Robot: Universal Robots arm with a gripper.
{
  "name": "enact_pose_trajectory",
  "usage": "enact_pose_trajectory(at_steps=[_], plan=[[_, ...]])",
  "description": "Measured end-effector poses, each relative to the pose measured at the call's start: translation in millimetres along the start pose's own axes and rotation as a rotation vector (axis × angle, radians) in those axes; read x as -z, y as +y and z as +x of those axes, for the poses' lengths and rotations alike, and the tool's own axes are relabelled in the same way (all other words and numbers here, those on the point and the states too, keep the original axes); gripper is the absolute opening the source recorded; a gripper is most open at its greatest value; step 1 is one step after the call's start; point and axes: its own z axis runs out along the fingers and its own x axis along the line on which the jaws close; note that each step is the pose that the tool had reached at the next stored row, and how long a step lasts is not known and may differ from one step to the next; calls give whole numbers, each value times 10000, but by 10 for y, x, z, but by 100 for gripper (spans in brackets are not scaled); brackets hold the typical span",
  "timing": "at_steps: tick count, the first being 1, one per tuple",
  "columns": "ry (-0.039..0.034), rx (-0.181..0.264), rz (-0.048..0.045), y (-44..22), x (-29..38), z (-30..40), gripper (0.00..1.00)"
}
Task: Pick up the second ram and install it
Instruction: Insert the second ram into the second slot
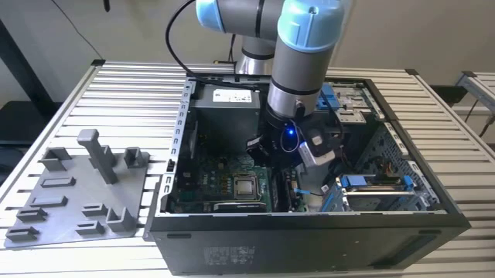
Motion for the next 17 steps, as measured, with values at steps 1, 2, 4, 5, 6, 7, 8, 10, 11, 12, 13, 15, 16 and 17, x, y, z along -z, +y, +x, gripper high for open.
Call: enact_pose_trajectory(at_steps=[1, 2, 4, 5, 6, 7, 8, 10, 11, 12, 13, 15, 16, 17], plan=[[0, 0, 1, 0, 3, 0, 14], [3, 0, 5, -2, 10, 1, 14], [1, -1, 3, -1, 17, -1, 14], [0, -1, 3, -1, 17, -2, 14], [0, 0, 2, -1, 16, -4, 14], [0, 0, 2, -2, 17, -7, 14], [1, 1, 5, -4, 18, -8, 14], [1, 0, 3, -7, 17, -12, 14], [1, -2, 4, -7, 17, -12, 14], [0, 0, 4, -6, 17, -18, 14], [0, 1, 3, -6, 17, -24, 14], [0, 0, 3, -6, 17, -29, 14], [0, 0, 3, -6, 17, -29, 14], [1, -1, 4, -6, 17, -29, 14]])
